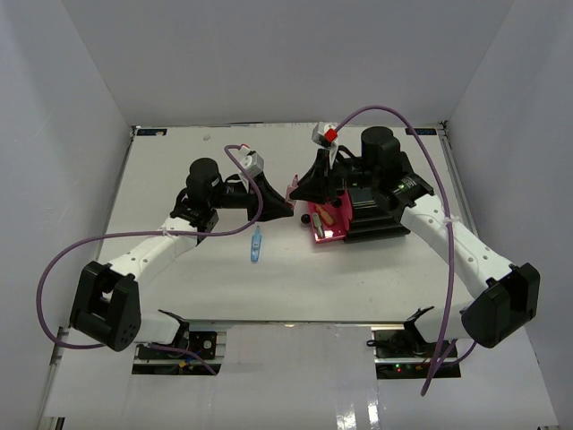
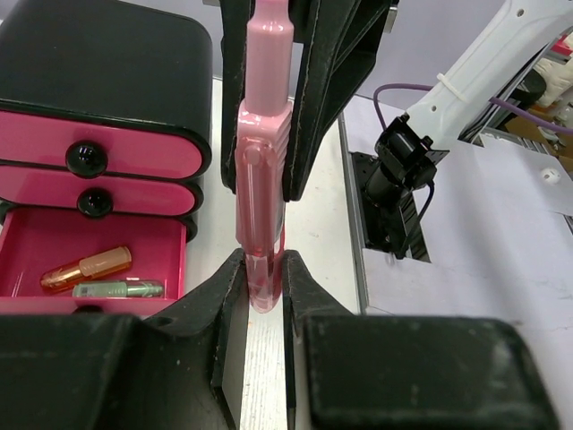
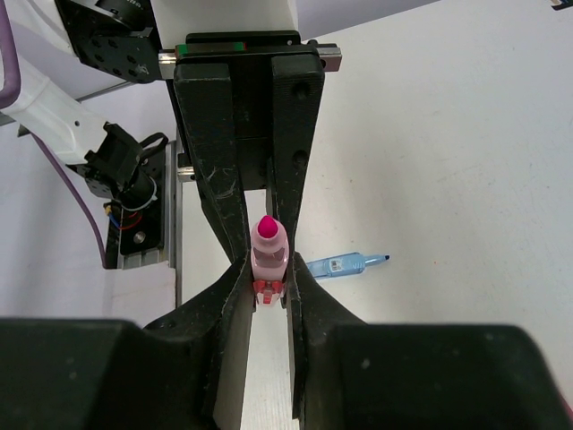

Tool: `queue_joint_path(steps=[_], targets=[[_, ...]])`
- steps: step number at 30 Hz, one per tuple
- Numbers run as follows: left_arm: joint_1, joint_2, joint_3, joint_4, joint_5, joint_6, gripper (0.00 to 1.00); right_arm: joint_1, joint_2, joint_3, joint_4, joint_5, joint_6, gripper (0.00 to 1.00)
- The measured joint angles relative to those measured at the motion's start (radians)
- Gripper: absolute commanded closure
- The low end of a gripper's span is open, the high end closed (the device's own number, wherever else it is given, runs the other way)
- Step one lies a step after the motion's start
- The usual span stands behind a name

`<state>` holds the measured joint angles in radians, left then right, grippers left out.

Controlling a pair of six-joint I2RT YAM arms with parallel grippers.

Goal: Sort the stationery into containers
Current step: Close the pen cap on the pen.

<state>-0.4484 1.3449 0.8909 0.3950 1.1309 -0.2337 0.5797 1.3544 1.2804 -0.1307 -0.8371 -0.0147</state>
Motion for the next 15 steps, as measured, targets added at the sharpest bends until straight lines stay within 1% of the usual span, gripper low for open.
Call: queue_joint_path(steps=[6,11,15], targets=[[0.000,-0.005,-0.011,-0.006,-0.006,-0.031,0.95,0.000,0.000,-0.005,-0.002,0.016,0.001,0.85],[-0.001,-0.024,-0.042,-0.020,-0.017,-0.089,0.95,0.007,-0.003,-0.027,-0.002,0.031,0.008,0.79],[-0.001,-0.048,-0.071,-0.021,-0.030,-0.136,0.96,0.014,-0.003,-0.035,-0.007,0.031,0.013,0.76]])
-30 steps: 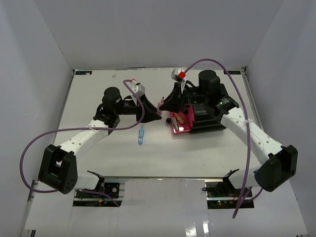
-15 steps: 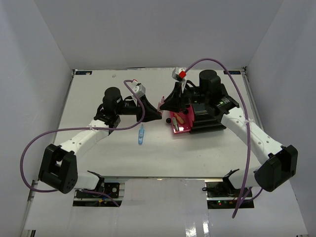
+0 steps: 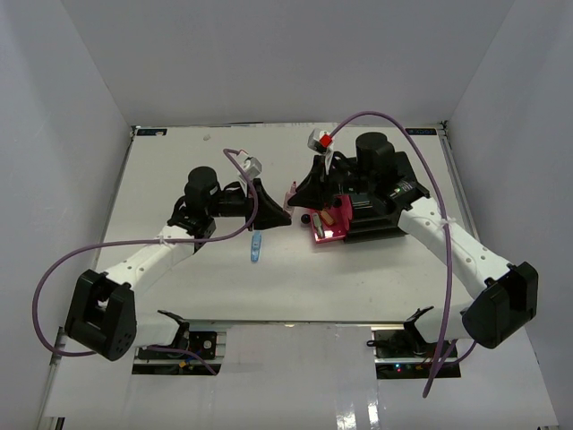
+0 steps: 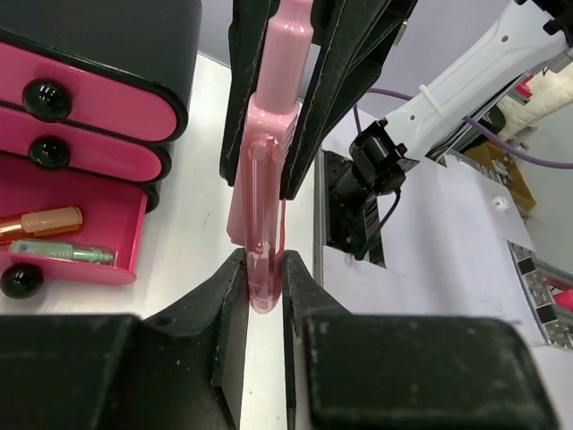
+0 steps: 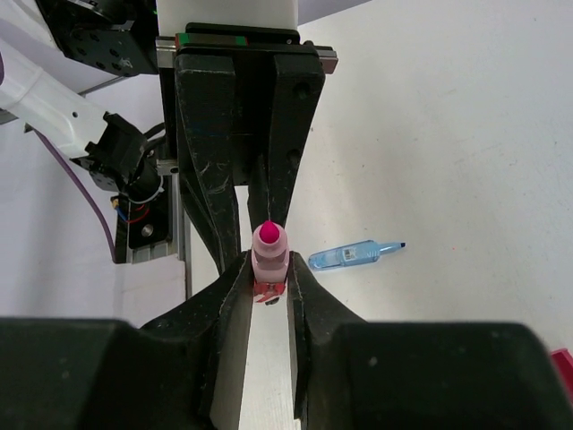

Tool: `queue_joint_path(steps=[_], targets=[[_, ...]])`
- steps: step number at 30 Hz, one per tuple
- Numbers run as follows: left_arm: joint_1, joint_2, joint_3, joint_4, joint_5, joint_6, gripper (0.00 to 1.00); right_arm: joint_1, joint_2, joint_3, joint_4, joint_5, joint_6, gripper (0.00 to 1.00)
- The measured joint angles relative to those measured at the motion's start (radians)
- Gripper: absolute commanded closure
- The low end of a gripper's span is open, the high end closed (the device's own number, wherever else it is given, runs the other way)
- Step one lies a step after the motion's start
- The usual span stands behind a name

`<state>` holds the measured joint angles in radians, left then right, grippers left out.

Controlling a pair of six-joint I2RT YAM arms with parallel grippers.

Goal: Sort the stationery into containers
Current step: Close the pen cap on the pen.

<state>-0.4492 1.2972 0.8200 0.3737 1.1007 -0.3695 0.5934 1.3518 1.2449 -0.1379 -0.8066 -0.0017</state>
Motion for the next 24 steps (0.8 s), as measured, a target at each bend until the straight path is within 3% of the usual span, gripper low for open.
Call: queue_joint_path(steps=[6,24], targets=[[0.000,-0.024,-0.008,-0.020,-0.016,-0.068,0.99,0.003,0.000,0.000,0.011,-0.002,0.002,0.69],[0.000,-0.022,0.008,-0.113,-0.017,-0.138,1.00,-0.011,-0.018,-0.018,0.072,-0.016,-0.003,0.66]])
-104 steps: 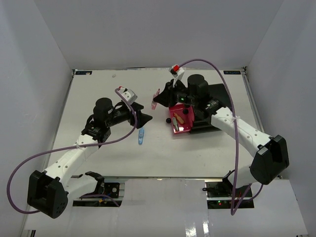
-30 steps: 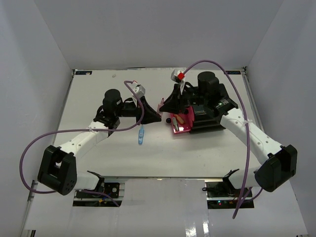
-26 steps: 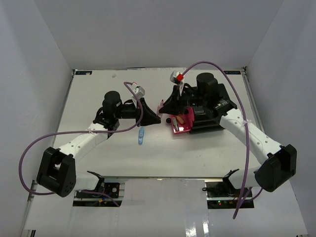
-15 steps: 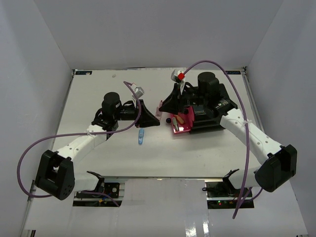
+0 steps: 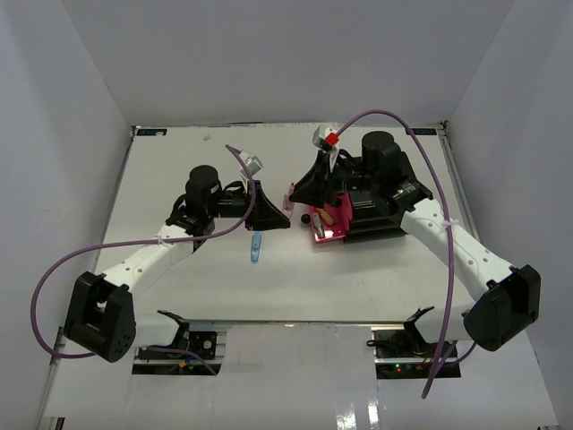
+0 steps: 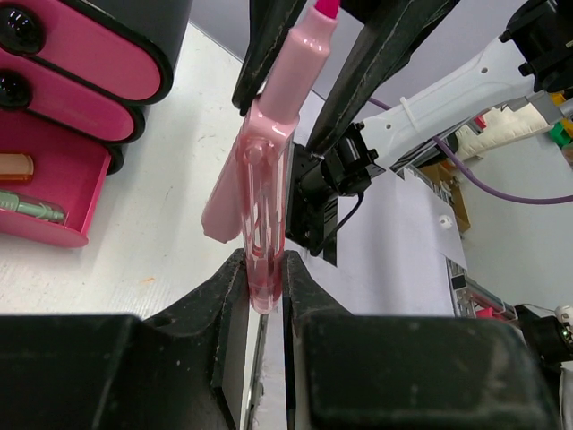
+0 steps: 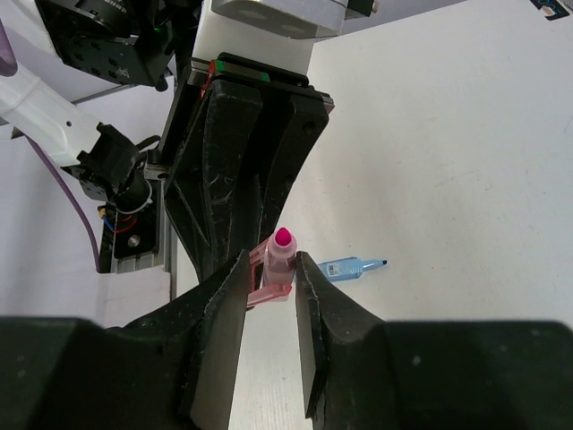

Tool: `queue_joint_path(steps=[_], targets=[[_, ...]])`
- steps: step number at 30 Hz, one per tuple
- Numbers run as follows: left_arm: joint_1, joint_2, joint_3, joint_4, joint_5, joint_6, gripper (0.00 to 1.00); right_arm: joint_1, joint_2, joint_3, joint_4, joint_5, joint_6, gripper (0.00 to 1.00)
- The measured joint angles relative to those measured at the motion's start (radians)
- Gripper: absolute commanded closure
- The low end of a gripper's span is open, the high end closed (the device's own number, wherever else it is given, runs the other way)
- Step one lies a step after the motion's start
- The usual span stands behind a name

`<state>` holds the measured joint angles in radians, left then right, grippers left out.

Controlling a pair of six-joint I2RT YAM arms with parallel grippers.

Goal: Sort the stationery into containers
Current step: Close the pen cap on the pen.

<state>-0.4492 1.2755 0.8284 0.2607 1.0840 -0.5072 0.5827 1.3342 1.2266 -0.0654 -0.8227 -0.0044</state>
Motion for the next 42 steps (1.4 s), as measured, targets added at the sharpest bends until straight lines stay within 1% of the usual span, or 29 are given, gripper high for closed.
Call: queue_joint_path(steps=[17,22,25,34,42], targets=[[-0.005,0.030,0.029,-0.026,0.003,-0.013,1.00,-0.011,-0.004,-0.040,0.075,-0.053,0.016,0.65],[-0.006,0.040,0.041,-0.030,0.009,-0.009,1.00,-0.013,-0.017,-0.047,0.086,-0.058,0.015,0.63],[-0.007,0.043,0.051,-0.035,0.011,0.009,1.00,-0.014,-0.020,-0.047,0.093,-0.063,0.014,0.61],[-0.011,0.085,0.143,-0.128,0.016,0.112,1.00,-0.021,-0.032,-0.048,0.125,-0.063,-0.002,0.57],[-0.011,0.111,0.188,-0.182,0.017,0.180,1.00,-0.023,-0.036,-0.048,0.129,-0.062,-0.010,0.53]])
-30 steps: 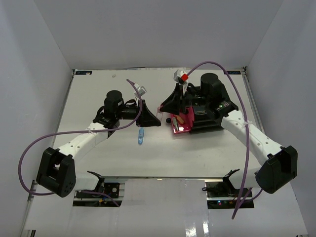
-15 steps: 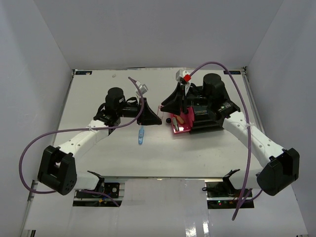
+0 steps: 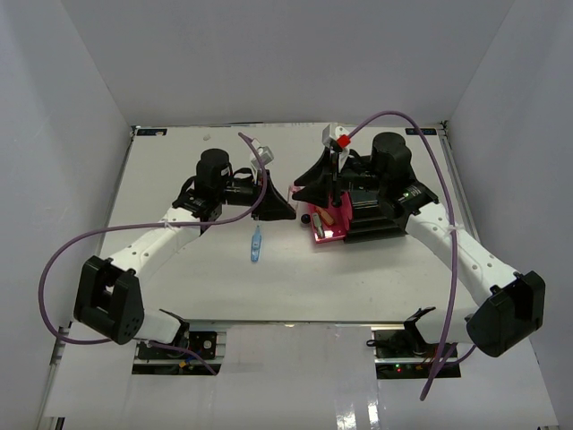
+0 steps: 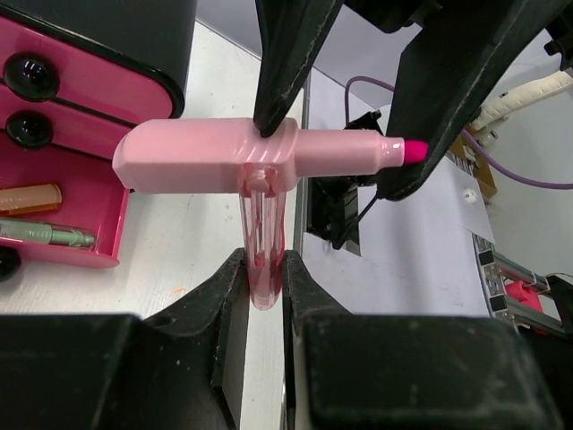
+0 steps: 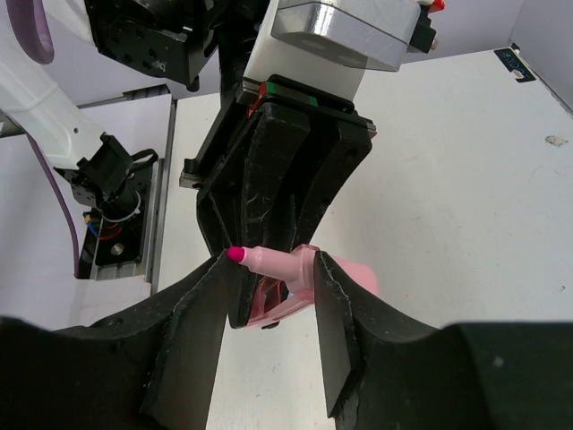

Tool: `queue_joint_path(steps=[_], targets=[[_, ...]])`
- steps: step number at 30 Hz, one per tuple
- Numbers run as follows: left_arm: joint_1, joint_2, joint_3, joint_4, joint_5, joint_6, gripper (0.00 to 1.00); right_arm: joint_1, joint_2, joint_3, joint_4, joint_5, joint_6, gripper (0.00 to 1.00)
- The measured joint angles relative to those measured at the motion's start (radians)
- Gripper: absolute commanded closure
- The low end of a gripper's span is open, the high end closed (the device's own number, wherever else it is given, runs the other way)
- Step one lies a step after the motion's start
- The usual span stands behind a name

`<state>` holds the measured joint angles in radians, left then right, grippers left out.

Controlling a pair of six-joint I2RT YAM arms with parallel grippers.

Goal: Sort the stationery into containers
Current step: Close the pen cap on the pen.

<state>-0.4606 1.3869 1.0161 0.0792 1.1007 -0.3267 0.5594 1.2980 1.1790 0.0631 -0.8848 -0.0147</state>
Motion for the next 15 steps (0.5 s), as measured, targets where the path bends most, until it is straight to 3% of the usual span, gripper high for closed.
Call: queue_joint_path(steps=[15], targets=[[0.004,0.038,0.079,0.026,-0.063,0.049,1.00,0.027,-0.010,-0.012,-0.075,-0.069,-0.021,0.43]])
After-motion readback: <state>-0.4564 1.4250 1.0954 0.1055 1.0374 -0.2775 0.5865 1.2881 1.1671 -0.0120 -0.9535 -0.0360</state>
